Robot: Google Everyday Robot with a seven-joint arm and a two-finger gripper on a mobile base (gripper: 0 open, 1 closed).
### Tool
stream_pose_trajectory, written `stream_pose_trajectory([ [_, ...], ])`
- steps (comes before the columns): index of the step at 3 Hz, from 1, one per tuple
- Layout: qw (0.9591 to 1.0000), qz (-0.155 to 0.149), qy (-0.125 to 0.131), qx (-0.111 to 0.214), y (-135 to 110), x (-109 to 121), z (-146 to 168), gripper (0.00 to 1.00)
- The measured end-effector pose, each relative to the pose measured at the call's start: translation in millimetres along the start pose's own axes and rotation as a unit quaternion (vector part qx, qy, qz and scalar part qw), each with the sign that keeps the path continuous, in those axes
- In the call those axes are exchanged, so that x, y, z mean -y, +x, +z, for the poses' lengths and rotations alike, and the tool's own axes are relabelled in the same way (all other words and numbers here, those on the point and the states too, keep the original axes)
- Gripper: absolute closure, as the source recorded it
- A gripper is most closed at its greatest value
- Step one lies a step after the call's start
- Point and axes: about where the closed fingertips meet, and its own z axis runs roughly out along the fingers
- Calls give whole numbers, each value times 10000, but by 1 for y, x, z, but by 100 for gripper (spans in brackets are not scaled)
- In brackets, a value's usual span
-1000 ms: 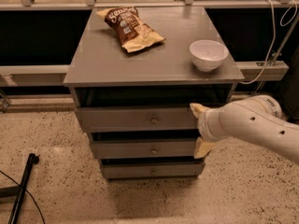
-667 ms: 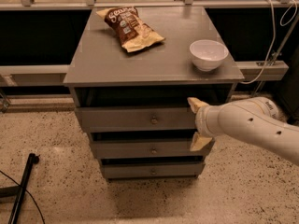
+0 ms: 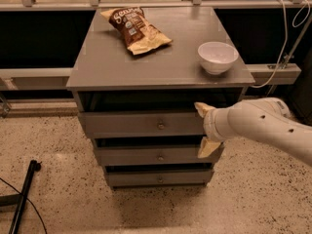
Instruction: Open top drawer
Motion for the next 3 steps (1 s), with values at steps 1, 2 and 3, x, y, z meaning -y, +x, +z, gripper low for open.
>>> stream_pose_trajectory([
  [1, 9985, -109, -483, 254, -5, 4, 12, 0],
  [2, 9961, -255, -729, 417, -10, 13, 21, 0],
  [3, 9950, -352, -804, 470, -15, 20, 31, 0],
])
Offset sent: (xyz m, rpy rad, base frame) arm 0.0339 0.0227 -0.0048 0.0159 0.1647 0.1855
